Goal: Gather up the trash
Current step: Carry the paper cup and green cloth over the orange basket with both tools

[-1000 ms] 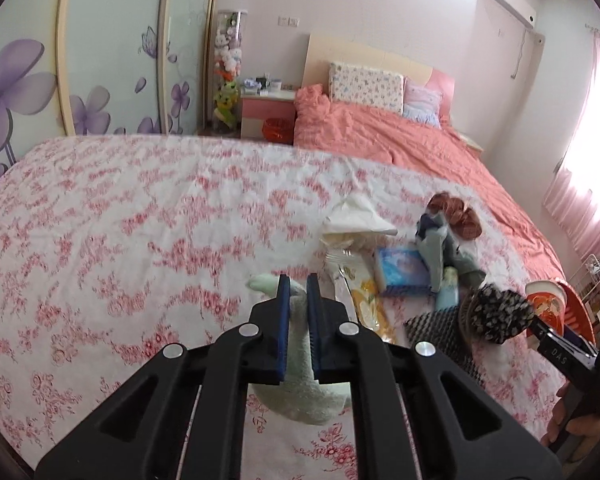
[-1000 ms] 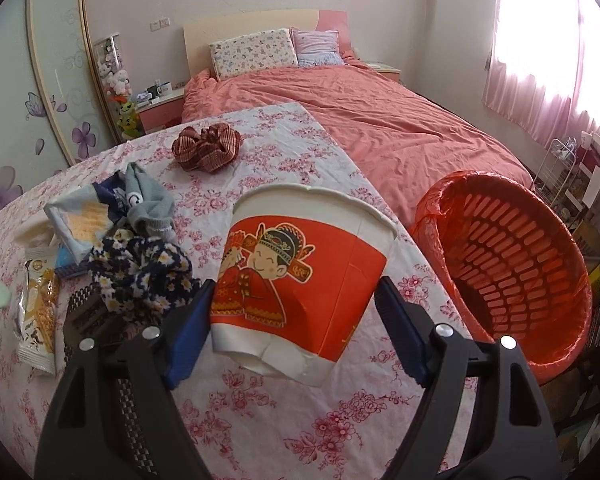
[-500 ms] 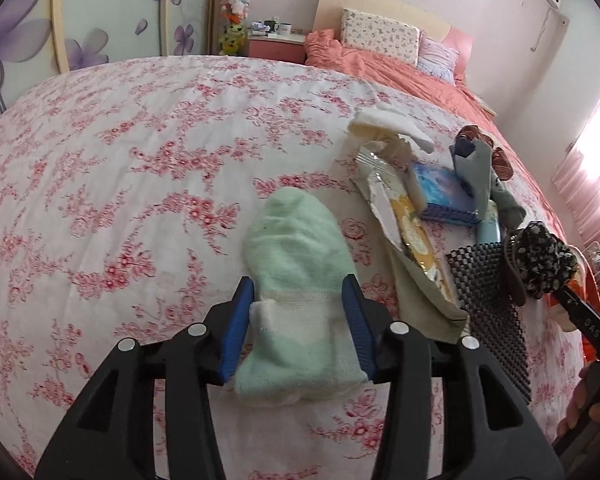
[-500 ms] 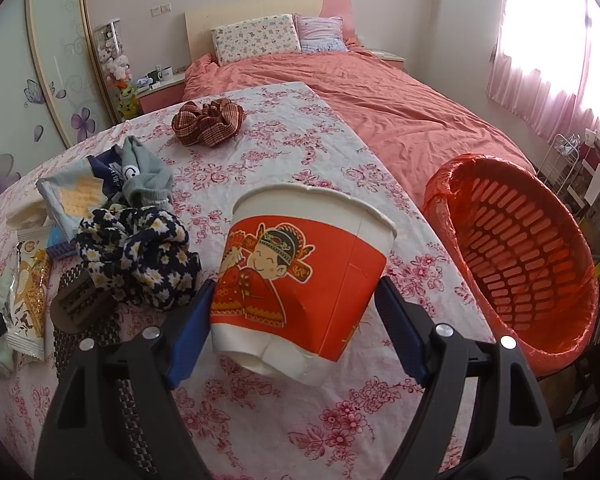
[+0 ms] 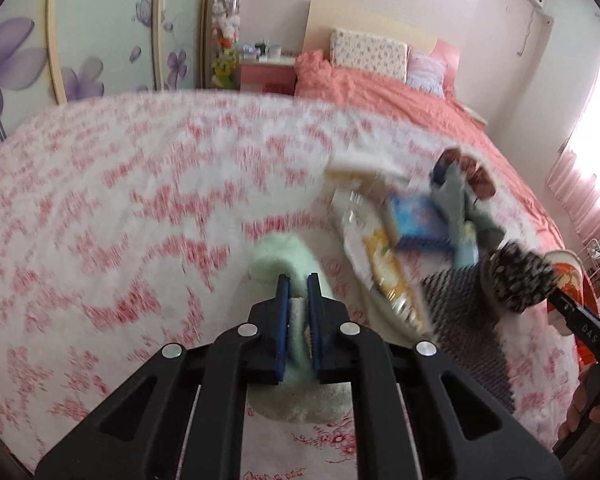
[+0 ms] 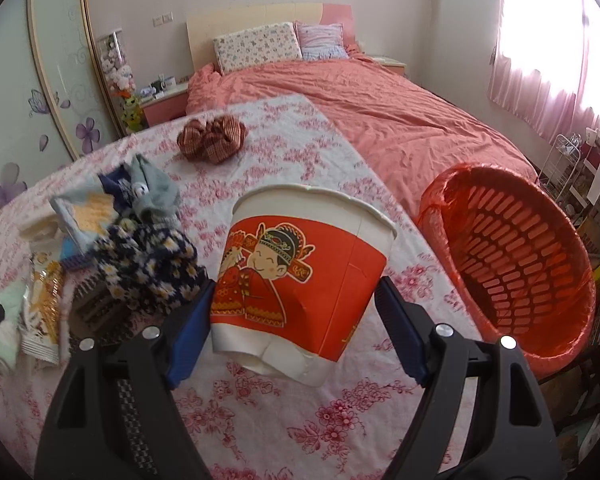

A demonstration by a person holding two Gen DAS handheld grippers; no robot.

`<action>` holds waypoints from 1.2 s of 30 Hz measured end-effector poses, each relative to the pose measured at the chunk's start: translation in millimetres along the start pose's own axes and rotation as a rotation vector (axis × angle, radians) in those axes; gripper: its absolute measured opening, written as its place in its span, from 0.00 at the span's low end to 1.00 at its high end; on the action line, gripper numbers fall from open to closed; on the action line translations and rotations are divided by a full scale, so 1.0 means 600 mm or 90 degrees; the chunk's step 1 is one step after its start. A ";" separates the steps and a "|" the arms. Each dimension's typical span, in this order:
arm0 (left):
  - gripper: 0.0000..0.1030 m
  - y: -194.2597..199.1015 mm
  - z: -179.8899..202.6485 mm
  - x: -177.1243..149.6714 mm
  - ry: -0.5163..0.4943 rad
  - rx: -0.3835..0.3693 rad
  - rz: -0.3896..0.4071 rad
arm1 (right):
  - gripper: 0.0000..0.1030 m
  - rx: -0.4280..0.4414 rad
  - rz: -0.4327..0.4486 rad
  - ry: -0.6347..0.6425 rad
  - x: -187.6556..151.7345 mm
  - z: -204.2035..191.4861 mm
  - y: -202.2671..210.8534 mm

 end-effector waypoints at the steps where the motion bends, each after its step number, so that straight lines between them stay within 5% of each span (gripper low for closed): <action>1: 0.09 0.010 0.001 0.007 0.000 -0.001 0.010 | 0.75 0.002 0.006 -0.001 0.003 0.001 0.007; 10: 0.09 0.095 0.057 0.066 -0.018 -0.028 0.094 | 0.75 0.024 0.070 -0.010 0.029 0.017 0.094; 17: 0.09 0.136 0.139 0.086 -0.050 -0.091 0.124 | 0.75 0.027 0.108 -0.021 0.037 0.045 0.150; 36: 0.09 0.151 0.409 0.042 -0.182 -0.274 0.099 | 0.75 -0.046 0.165 -0.087 0.027 0.219 0.221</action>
Point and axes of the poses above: each gripper's, at about its wrist camera, not at the fingertips, and y roughly against the way its jaws point, z to its right, x to its top, the point moved 3 cm from there along -y, roughly the way its jaws point, and after that the axes turned 5 degrees about x, right-handed, at the moved point
